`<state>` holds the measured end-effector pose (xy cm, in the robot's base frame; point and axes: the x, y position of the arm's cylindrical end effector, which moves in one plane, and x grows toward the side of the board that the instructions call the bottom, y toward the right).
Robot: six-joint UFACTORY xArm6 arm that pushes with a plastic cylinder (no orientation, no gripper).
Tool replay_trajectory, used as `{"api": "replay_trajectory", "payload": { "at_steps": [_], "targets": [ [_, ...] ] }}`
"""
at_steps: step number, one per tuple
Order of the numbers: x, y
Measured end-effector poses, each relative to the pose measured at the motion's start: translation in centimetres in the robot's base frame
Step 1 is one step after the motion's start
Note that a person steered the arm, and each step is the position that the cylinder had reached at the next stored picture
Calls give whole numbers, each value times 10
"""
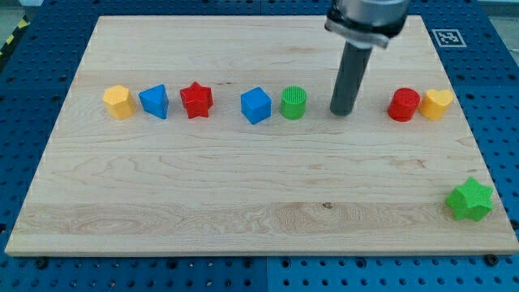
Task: Nudge the red star down a bit
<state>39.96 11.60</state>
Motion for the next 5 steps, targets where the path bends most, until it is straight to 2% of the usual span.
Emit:
{"api": "replay_trajectory", "payload": {
  "at_steps": [1, 2, 4, 5],
  "targets": [
    [-54, -5],
    [-76, -51],
    [-77, -150],
    [-76, -164]
  ]
}}
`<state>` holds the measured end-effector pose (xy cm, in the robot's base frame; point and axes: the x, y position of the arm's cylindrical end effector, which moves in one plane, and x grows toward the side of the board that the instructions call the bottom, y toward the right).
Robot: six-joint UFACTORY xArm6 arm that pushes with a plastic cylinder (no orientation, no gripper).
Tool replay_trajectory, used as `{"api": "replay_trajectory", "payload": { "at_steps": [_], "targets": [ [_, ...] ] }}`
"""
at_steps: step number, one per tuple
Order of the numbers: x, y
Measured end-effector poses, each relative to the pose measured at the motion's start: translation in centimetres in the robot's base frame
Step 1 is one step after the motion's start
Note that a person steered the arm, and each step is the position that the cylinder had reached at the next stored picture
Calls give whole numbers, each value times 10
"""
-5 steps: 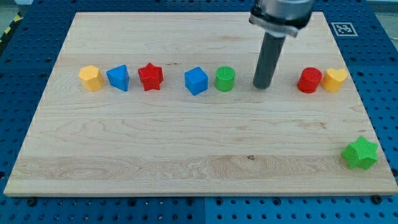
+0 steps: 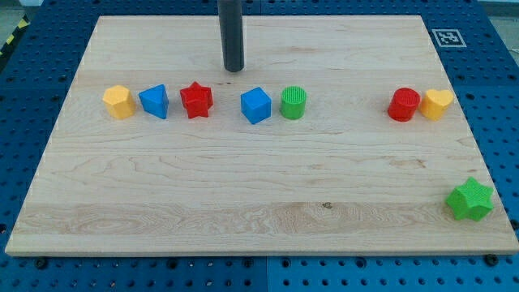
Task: Nudge the red star down a bit
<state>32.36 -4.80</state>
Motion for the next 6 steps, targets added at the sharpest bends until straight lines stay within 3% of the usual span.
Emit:
{"api": "replay_trajectory", "payload": {
  "at_steps": [6],
  "targets": [
    [99, -23]
  ]
}}
